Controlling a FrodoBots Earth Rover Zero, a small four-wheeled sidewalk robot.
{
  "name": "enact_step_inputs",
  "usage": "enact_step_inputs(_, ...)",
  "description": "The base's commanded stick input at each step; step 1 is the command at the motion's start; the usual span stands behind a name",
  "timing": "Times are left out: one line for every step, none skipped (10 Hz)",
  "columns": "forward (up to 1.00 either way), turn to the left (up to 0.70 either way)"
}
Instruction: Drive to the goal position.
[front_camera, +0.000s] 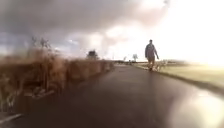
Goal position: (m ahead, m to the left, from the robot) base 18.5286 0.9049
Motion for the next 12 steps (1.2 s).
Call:
enact_step_inputs(0.7, 0.0)
enact_step_inputs(0.7, 0.0)
enact_step_inputs(0.7, 0.0)
enact_step_inputs(0.7, 0.0)
enact_step_inputs(0.7, 0.0)
enact_step_inputs(0.7, -0.01)
enact_step_inputs(0.7, -0.09)
enact_step_inputs(0.7, -0.14)
enact_step_inputs(0.7, -0.14)
enact_step_inputs(0.7, -0.14)
enact_step_inputs(0.7, -0.14)
enact_step_inputs(0.7, -0.14)
